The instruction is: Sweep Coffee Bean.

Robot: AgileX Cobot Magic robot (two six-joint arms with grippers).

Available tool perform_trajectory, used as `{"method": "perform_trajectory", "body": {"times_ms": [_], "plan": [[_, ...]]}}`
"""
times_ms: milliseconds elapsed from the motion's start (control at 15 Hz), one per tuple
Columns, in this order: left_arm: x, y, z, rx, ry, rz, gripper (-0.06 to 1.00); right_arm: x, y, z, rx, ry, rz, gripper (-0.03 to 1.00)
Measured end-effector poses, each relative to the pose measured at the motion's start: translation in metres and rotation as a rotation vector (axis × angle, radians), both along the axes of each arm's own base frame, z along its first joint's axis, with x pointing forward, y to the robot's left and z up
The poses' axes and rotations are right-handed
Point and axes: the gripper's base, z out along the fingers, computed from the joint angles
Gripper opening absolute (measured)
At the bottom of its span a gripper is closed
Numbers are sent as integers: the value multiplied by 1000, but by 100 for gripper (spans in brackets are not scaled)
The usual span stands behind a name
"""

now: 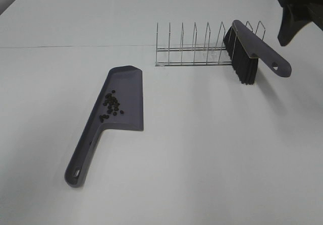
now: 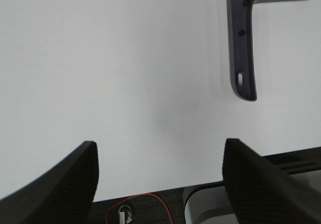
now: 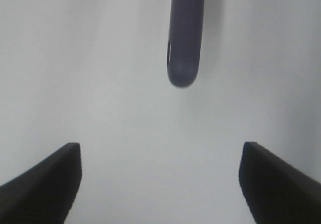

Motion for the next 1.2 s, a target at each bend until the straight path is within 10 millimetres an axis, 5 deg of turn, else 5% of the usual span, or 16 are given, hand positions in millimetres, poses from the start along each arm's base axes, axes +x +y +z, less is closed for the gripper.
{"method": "perform_trajectory", "body": {"times_ms": [200, 533, 800, 1000, 1200], "plan": [[-53, 26, -17, -57, -117, -3, 65, -69, -8, -14, -2, 22, 1, 73], [-103, 50, -35, -128, -303, -33, 65, -167, -19, -33, 18, -53, 1, 73], [-120, 58, -44, -127, -400, -92, 65, -229, -26, -37, 31, -251, 44, 73], [-121, 58, -45, -139, -501, -135, 65, -295, -31, -29, 76, -687, 83, 73], [-120, 56, -46, -136, -514, -166, 65, -315, -29, -29, 100, -809, 151, 73]]}}
